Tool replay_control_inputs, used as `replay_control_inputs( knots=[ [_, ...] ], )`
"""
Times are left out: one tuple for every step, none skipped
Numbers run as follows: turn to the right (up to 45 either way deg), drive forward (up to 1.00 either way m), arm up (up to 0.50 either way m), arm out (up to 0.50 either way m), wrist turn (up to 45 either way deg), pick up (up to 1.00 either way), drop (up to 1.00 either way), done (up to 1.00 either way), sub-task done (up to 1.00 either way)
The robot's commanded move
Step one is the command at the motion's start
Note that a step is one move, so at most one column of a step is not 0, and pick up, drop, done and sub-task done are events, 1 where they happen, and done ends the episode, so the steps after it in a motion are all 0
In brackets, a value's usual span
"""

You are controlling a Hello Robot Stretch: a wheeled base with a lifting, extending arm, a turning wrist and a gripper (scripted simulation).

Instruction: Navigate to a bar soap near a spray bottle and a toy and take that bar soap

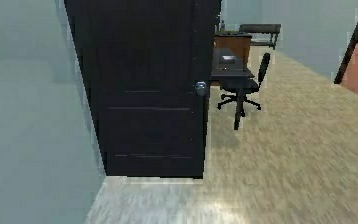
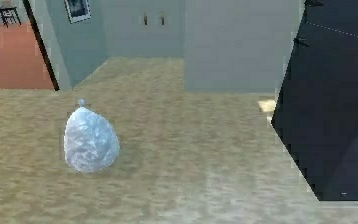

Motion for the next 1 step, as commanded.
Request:
replay_control_inputs(
  knots=[
    [0.0,0.25,0.0,0.0,0.0,0.0,0.0,0.0,0.0]
  ],
)
